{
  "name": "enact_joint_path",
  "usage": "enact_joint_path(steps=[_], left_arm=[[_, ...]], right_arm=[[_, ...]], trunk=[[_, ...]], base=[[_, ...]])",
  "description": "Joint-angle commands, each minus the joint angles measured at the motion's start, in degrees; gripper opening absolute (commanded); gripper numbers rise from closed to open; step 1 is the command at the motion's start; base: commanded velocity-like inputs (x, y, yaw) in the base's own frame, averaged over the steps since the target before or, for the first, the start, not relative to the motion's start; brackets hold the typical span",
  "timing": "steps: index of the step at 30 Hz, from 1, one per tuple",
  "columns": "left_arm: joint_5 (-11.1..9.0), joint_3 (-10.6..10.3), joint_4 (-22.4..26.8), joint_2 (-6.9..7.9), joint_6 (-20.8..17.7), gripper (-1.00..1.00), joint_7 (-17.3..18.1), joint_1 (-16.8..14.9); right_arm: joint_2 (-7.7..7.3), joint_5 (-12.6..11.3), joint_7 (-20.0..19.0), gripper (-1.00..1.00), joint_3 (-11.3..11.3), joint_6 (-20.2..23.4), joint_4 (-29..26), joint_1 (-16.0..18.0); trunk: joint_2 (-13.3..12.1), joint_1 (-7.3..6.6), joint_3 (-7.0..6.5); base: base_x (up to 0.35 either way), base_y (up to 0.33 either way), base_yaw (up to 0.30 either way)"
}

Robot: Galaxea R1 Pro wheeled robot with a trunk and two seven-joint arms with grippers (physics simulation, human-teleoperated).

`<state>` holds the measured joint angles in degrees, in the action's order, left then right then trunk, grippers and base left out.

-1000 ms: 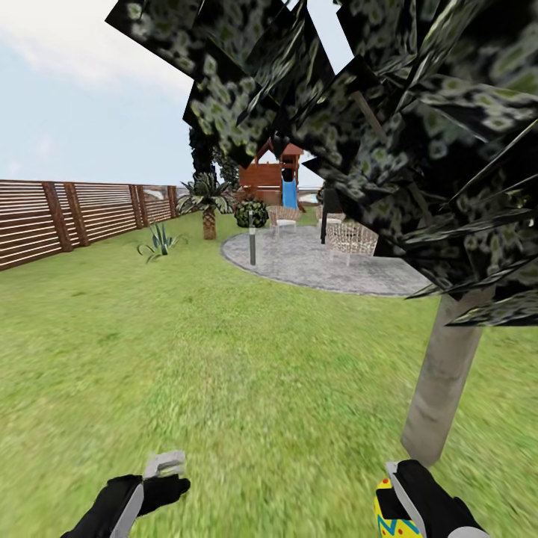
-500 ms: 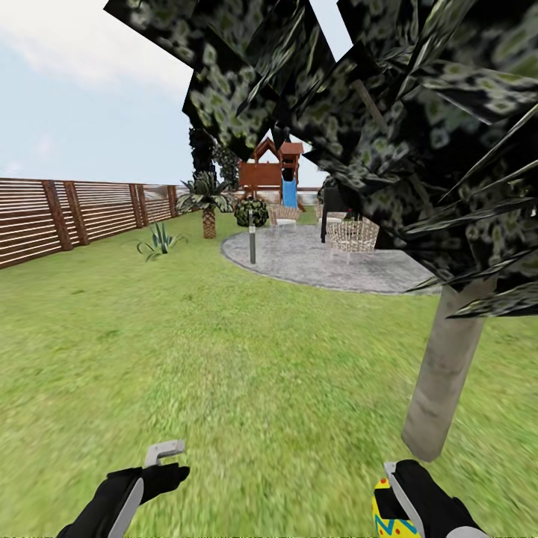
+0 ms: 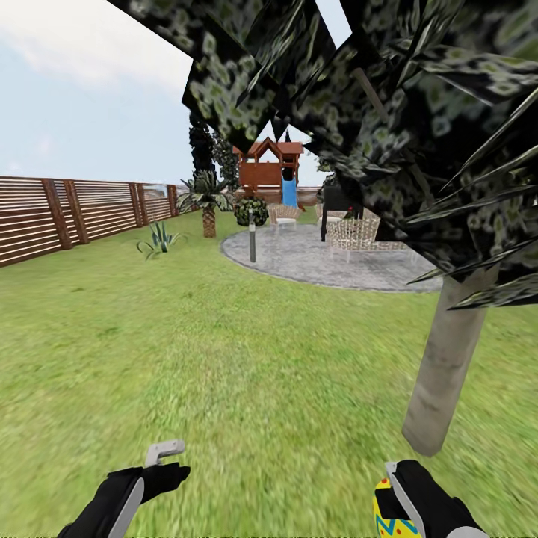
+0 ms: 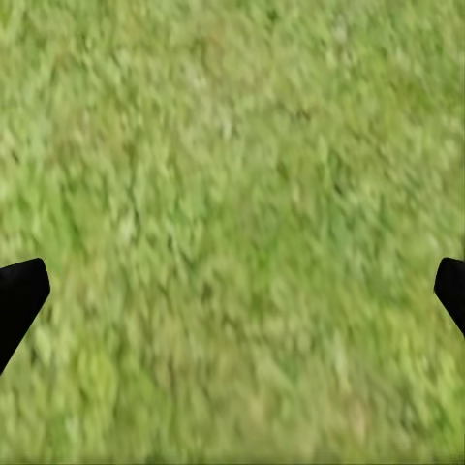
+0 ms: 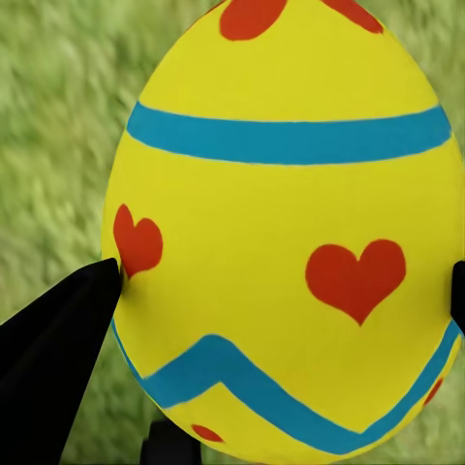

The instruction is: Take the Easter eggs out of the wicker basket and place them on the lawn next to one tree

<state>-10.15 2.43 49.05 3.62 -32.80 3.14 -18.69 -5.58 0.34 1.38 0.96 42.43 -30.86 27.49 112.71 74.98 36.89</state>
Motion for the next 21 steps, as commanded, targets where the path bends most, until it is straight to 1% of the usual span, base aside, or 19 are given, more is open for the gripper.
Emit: enact_joint_path(steps=[1, 9, 18, 21], left_arm=[[-0.19, 0.12, 0.03, -0.02, -0.32, 1.00, 0.16, -0.03], [-0.21, 0.43, -0.01, 0.23, -0.32, 1.00, 0.12, -0.03], [-0.11, 0.05, -0.27, -0.16, -0.25, 1.00, 0.03, -0.03], [-0.13, 0.19, -0.16, 0.08, -0.26, 1.00, 0.10, -0.03]], right_arm=[[0.01, 0.01, 0.11, -1.00, 0.14, 0.29, -0.09, 0.02], [0.10, 0.01, 0.12, -1.00, 0.27, 0.29, -0.09, 0.02], [0.01, -0.04, 0.09, -1.00, 0.14, 0.30, -0.17, 0.02], [0.07, -0.08, 0.04, -1.00, 0.22, 0.29, -0.10, 0.02]], trunk=[[0.45, 0.22, 0.25], [3.65, 1.98, 1.68], [7.26, 3.95, 3.30], [8.47, 4.61, 3.84]], base=[[0.000, 0.000, 0.000], [0.000, 0.000, 0.000], [0.000, 0.000, 0.000], [0.000, 0.000, 0.000]])
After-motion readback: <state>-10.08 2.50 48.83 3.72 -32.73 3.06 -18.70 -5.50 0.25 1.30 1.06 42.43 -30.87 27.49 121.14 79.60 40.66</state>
